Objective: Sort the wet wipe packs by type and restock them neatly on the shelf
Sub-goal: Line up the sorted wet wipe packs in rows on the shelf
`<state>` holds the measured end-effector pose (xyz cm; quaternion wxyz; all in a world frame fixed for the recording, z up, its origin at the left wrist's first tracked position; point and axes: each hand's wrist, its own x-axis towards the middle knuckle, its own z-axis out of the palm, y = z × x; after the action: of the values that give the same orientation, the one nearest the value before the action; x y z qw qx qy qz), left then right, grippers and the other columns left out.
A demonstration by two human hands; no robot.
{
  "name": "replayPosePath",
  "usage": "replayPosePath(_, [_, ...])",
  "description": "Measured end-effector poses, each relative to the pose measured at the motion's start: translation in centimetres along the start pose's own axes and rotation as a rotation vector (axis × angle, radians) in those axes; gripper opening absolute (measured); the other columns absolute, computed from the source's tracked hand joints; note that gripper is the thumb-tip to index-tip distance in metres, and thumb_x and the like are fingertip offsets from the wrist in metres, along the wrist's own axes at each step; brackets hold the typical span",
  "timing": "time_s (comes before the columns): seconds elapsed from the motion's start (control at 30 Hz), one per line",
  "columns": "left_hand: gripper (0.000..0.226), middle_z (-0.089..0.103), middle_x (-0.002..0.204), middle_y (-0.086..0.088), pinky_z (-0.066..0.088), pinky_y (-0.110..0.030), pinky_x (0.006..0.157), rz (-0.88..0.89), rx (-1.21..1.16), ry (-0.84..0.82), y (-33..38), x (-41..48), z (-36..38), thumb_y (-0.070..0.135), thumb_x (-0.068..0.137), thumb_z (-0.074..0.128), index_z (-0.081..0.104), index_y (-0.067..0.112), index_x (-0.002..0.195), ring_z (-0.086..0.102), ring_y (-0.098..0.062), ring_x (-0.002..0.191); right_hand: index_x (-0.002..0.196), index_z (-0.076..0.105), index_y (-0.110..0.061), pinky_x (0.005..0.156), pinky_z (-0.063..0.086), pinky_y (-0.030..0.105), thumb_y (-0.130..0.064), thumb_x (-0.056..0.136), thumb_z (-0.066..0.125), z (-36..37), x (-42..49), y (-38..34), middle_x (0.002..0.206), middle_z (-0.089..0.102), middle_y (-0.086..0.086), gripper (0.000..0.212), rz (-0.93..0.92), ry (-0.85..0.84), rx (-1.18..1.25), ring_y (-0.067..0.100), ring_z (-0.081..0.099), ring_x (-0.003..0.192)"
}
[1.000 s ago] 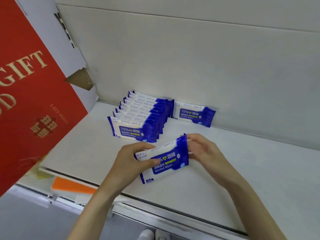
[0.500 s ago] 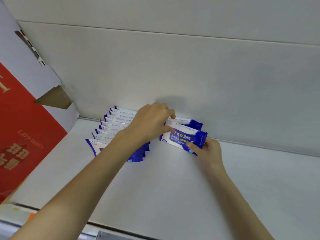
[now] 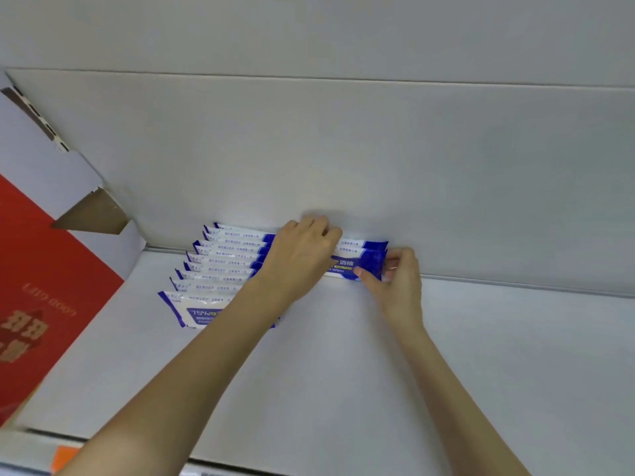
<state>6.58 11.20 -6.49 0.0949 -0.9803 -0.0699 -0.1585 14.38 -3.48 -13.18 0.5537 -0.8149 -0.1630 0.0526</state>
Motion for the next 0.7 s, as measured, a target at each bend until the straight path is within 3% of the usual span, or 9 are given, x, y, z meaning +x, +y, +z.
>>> replayPosePath(0.1, [0.036, 0.064, 0.086, -0.007, 0.046, -0.033, 0.059, -0.077, -0.125, 0.024, 1.3, -2.2, -1.6, 0.027, 0.067, 0.08, 0.066, 0.01, 0.095, 0.061, -0.029, 0.072, 0.115, 0.048, -0.018, 0.083, 0.044, 0.029, -0.028, 0.078, 0.077, -2.5, -2.1, -0.1, 0.108, 0.047, -0.002, 0.048, -0.01, 0.017, -0.031, 0.016, 0.051, 0.1])
replayPosePath(0.27, [0.039, 0.066, 0.101, -0.007, 0.05, -0.037, 0.076, -0.105, -0.241, 0.102, 5.0, -9.7, -3.5, 0.036, 0.079, 0.07, 0.063, 0.011, 0.109, 0.064, -0.03, 0.089, 0.113, 0.049, -0.027, 0.087, 0.044, 0.028, -0.027, 0.082, 0.073, -7.7, -9.6, 0.6, 0.113, 0.05, -0.002, 0.04, -0.011, 0.004, -0.038, 0.015, 0.054, 0.101])
replayPosePath(0.37, [0.048, 0.066, 0.108, -0.004, 0.05, -0.035, 0.079, -0.128, -0.317, 0.059, 8.8, -15.3, -4.2, 0.047, 0.084, 0.047, 0.062, 0.014, 0.115, 0.064, -0.027, 0.095, 0.112, 0.049, -0.03, 0.084, 0.04, 0.024, -0.025, 0.082, 0.073, -10.2, -15.9, 1.7, 0.112, 0.051, -0.004, 0.038, -0.005, 0.016, -0.048, 0.014, 0.054, 0.1])
replayPosePath(0.53, [0.047, 0.066, 0.11, -0.002, 0.05, -0.035, 0.083, -0.135, -0.485, -0.035, 15.9, -25.1, -5.0, 0.047, 0.08, 0.056, 0.063, 0.016, 0.115, 0.063, -0.026, 0.098, 0.111, 0.05, -0.028, 0.086, 0.042, 0.025, -0.019, 0.08, 0.076, -14.5, -26.9, 4.0, 0.109, 0.053, -0.004, 0.042, -0.025, 0.058, -0.081, 0.015, 0.054, 0.102])
replayPosePath(0.7, [0.049, 0.062, 0.11, 0.002, 0.047, -0.035, 0.081, -0.082, -0.603, -0.071, 23.3, -30.4, -7.9, 0.053, 0.083, 0.044, 0.06, 0.019, 0.115, 0.058, -0.024, 0.098, 0.119, 0.051, -0.023, 0.091, 0.043, 0.027, -0.024, 0.083, 0.072, -21.3, -35.5, 5.2, 0.115, 0.049, -0.008, 0.042, 0.008, 0.046, -0.16, 0.013, 0.05, 0.107])
